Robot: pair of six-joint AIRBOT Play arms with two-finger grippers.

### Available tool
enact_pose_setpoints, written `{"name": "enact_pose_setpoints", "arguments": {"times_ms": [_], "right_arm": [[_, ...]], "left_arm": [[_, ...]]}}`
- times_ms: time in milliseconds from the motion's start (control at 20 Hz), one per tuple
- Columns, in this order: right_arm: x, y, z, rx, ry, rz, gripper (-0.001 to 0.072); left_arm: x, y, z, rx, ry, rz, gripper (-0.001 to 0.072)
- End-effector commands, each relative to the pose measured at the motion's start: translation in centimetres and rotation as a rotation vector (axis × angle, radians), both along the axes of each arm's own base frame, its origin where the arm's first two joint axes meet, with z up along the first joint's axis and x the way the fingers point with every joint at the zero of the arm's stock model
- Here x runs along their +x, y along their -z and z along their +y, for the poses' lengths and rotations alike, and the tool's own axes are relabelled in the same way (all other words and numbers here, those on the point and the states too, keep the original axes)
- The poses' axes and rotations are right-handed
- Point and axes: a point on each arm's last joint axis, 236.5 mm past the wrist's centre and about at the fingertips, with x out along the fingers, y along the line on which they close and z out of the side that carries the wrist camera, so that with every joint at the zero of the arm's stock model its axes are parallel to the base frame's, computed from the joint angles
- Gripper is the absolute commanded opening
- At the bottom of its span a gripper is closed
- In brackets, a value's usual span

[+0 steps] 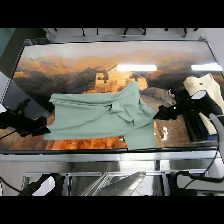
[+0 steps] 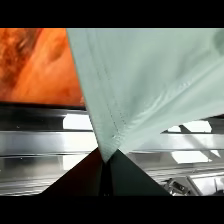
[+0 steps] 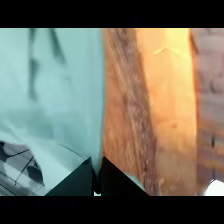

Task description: Fold the shirts.

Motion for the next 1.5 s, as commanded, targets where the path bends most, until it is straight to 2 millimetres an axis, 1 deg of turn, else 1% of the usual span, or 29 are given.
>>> {"name": "enact_pose_setpoints", "arguments": {"times_ms": [0,50,150,250,350,450,500,600,650,700,750,800,900,950,1000,1050,1100,1150,1200,1250,1350,1400,1450], "right_arm": [[-1.4,-8.0,-1.1,-0.121,0.05,-0.188,0.0021],[-1.9,-11.5,-0.8,-0.135,0.076,-0.29,0.0021],[-3.5,-18.0,-0.8,-0.176,0.116,-0.484,0.0021],[-5.7,-24.1,-1.4,-0.234,0.159,-0.652,0.0021],[-8.4,-29.5,-2.0,-0.308,0.173,-0.793,0.0021],[-11.0,-33.9,-2.7,-0.377,0.182,-0.889,0.0021],[-12.2,-35.9,-2.8,-0.403,0.178,-0.927,0.0021],[-14.4,-39.8,-3.1,-0.451,0.184,-1.003,0.0021],[-15.2,-41.4,-3.1,-0.458,0.193,-1.026,0.0021],[-16.0,-42.8,-3.1,-0.467,0.196,-1.046,0.0021],[-16.8,-44.2,-3.2,-0.486,0.196,-1.069,0.0021],[-17.5,-45.8,-3.1,-0.487,0.212,-1.102,0.0021],[-18.1,-48.9,-3.9,-0.521,0.261,-1.186,0.0021],[-17.9,-50.0,-4.4,-0.536,0.286,-1.216,0.0021],[-17.4,-50.5,-4.7,-0.543,0.3,-1.227,0.0021],[-16.4,-50.4,-5.3,-0.555,0.309,-1.217,0.0021],[-15.0,-49.9,-5.7,-0.561,0.306,-1.185,0.0021],[-13.1,-48.9,-6.0,-0.558,0.296,-1.14,0.0021],[-11.0,-47.6,-6.4,-0.549,0.287,-1.083,0.0021],[-8.5,-45.6,-6.7,-0.537,0.273,-1.006,0.0022],[-3.6,-40.5,-7.5,-0.512,0.256,-0.854,0.0022],[-1.0,-37.2,-7.7,-0.488,0.258,-0.773,0.0022],[1.3,-33.9,-7.6,-0.457,0.251,-0.708,0.0022]], "left_arm": [[0.5,-6.3,-1.9,0.008,0.033,-0.193,0.0012],[0.4,-8.1,-2.6,0.024,0.061,-0.255,0.0012],[0.4,-12.8,-3.4,0.082,0.1,-0.41,0.0012],[0.4,-18.9,-3.2,0.169,0.111,-0.588,0.0012],[-0.5,-25.2,-2.1,0.289,0.11,-0.736,0.0011],[-2.5,-30.6,-0.8,0.408,0.108,-0.826,0.0012],[-3.6,-33.2,-0.7,0.436,0.093,-0.873,0.0011],[-4.8,-38.6,-1.2,0.446,0.099,-1.023,0.0011],[-5.3,-40.7,-1.5,0.434,0.103,-1.09,0.001],[-5.7,-42.4,-1.8,0.408,0.1,-1.149,0.001],[-6.1,-43.5,-2.0,0.389,0.112,-1.194,0.001],[-6.4,-44.2,-2.1,0.37,0.117,-1.223,0.001],[-6.6,-44.3,-1.6,0.368,0.11,-1.23,0.001],[-6.6,-43.6,-1.1,0.392,0.107,-1.206,0.001],[-6.1,-42.4,-0.7,0.431,0.107,-1.163,0.001],[-5.5,-40.8,0.1,0.493,0.106,-1.104,0.001],[-4.8,-39.2,0.4,0.538,0.112,-1.049,0.001],[-3.8,-37.4,0.3,0.579,0.139,-0.999,0.001],[-2.4,-35.2,0.2,0.617,0.159,-0.934,0.001],[-1.1,-32.7,0.2,0.65,0.179,-0.849,0.001],[1.8,-26.3,0.2,0.697,0.266,-0.645,0.0011],[3.7,-23.5,0.0,0.678,0.307,-0.589,0.001],[6.3,-20.6,-0.2,0.636,0.316,-0.561,0.0011]]}}
